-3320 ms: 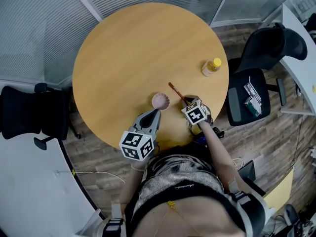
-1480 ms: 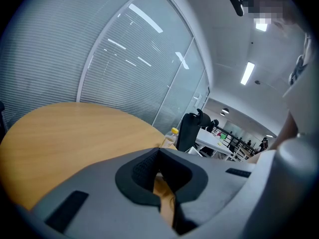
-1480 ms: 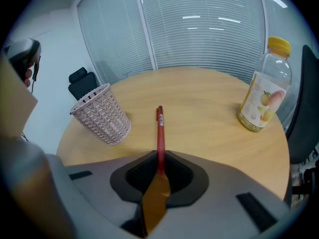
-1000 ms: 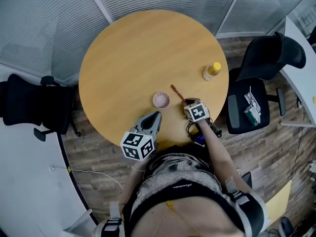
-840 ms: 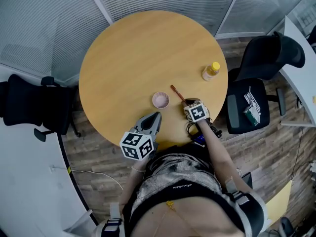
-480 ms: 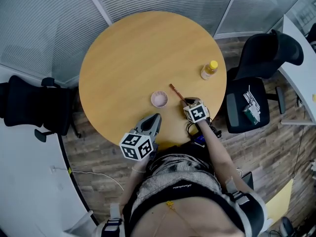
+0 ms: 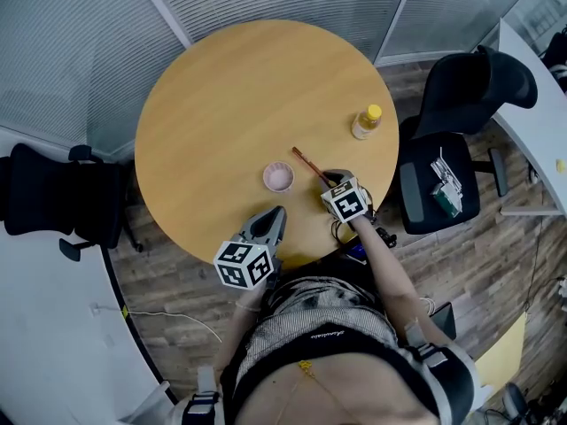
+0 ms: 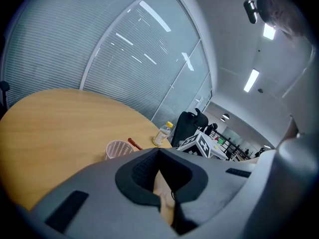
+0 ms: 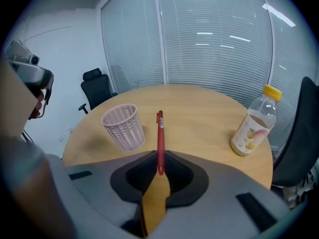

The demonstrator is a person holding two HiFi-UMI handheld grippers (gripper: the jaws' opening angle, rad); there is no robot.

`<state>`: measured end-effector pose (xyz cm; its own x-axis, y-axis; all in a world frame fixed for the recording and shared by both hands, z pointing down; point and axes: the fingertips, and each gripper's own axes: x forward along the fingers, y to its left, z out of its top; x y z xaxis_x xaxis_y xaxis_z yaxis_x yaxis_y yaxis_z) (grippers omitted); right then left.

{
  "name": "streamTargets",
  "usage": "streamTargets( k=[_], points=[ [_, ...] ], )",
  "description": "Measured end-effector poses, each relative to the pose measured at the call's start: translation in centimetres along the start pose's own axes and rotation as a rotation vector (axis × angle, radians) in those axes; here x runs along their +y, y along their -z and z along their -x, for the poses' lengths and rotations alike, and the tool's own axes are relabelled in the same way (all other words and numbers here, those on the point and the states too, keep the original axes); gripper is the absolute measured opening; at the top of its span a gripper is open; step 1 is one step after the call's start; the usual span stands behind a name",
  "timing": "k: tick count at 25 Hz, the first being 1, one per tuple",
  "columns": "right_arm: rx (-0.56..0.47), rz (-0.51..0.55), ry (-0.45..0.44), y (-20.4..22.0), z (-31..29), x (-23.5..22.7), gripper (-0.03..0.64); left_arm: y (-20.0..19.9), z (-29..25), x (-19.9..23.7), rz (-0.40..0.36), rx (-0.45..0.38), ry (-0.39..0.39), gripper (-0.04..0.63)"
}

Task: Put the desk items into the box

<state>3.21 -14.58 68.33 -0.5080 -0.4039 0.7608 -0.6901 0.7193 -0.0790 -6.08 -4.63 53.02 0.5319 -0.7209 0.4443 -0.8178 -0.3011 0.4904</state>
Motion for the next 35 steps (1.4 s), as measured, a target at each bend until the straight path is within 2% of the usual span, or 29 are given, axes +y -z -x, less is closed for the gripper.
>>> streamTargets(
  k=[15,35],
  points=[
    [-0.105,0.011,0.0,-3.8,4.6,0.5,0.06,-0.4,-0.4,-1.0,-0.032,-0.03,-0.009,-0.002],
    [-0.283,0.067,-0.028,-10.1,12.3,1.9,0.06,-1.4,0.7,-2.0,-0.02,-0.093,-0.044,-0.003]
  ],
)
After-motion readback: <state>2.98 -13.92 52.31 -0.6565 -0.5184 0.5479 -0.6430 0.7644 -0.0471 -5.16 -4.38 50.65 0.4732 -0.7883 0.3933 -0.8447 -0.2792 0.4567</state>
